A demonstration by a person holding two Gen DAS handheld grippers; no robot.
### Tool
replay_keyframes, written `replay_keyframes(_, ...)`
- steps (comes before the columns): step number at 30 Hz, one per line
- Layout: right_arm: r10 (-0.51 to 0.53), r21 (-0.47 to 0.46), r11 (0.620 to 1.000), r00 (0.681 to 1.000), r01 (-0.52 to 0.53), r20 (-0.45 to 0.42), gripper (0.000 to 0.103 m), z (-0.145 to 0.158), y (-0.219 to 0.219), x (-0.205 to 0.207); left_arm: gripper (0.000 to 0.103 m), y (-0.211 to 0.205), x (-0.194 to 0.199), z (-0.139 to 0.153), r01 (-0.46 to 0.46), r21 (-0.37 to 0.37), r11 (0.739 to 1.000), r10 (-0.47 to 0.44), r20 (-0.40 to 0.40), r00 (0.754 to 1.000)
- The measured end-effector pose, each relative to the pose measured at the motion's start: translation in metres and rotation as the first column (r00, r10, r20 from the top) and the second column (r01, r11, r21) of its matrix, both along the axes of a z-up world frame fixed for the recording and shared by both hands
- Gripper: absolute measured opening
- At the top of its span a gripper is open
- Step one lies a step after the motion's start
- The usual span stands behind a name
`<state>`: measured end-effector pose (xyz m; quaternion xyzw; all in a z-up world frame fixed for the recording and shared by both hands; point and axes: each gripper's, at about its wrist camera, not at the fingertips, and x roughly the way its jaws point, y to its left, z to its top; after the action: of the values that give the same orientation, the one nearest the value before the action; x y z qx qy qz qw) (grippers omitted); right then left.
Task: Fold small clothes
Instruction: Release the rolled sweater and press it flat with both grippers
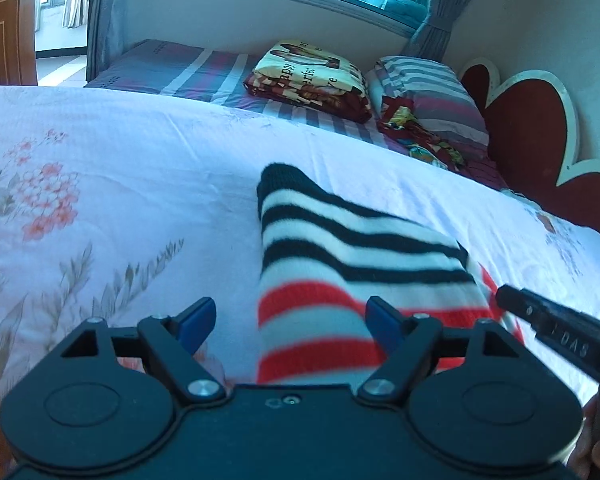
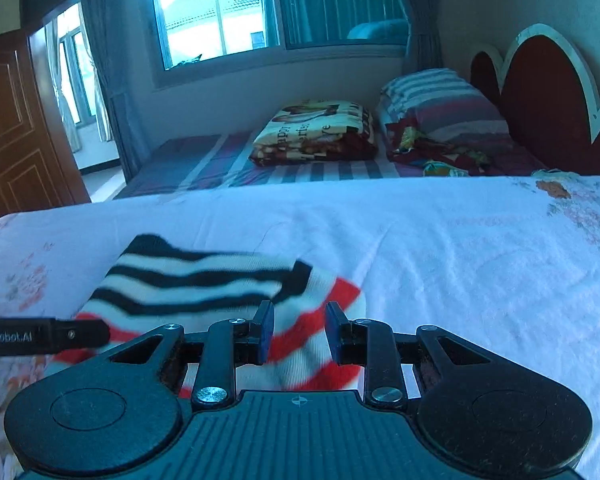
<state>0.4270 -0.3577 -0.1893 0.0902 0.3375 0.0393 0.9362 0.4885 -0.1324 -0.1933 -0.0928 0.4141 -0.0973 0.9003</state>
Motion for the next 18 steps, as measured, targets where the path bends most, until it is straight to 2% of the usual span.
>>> replay_keyframes(10, -0.017, -0.011, 1.0, 0.998, 0.016, -0.057, 0.028, -0.018, -0.004, -0.04, 0.082, -0.006, -0.025, -0.002, 0.025, -0.006, 1.0, -0.025, -0.007, 1.0)
replay_keyframes(18, 0.012, 0.004, 1.0, 1.0, -0.012, -0.011, 0.028, 0.011, -0.004, -0.075, 0.081, -0.006, -0.041, 0.01, 0.047, 0.01, 0.999, -0.047, 0.022, 0.999)
